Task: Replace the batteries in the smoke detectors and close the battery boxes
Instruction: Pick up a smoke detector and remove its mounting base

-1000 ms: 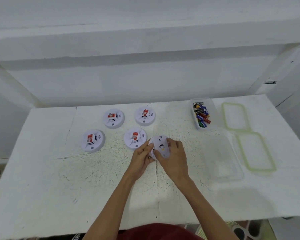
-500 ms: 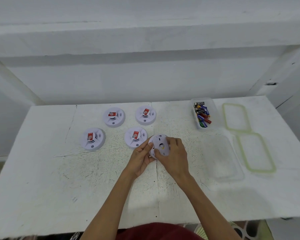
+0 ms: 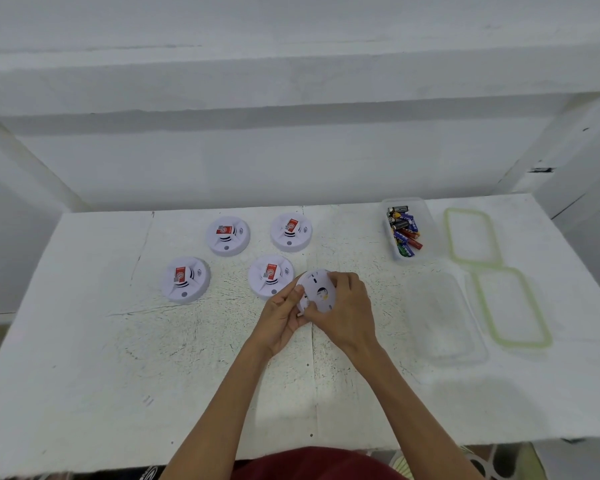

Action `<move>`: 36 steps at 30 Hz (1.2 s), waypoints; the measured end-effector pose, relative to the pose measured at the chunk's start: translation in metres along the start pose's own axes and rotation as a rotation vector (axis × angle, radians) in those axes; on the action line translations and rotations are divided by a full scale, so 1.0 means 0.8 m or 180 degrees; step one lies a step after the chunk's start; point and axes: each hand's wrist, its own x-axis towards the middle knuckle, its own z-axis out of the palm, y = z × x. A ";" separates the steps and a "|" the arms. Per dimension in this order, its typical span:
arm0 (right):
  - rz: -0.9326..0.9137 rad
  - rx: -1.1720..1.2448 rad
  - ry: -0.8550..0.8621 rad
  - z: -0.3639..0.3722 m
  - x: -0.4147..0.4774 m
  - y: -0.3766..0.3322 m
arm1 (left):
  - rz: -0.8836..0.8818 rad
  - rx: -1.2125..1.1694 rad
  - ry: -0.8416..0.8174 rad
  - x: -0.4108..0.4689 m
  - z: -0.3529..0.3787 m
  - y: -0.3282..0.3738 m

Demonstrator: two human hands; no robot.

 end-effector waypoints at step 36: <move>0.0922 -0.0246 0.0385 -0.018 -0.006 0.068 | 0.0157 0.0661 0.0261 0.006 0.000 -0.013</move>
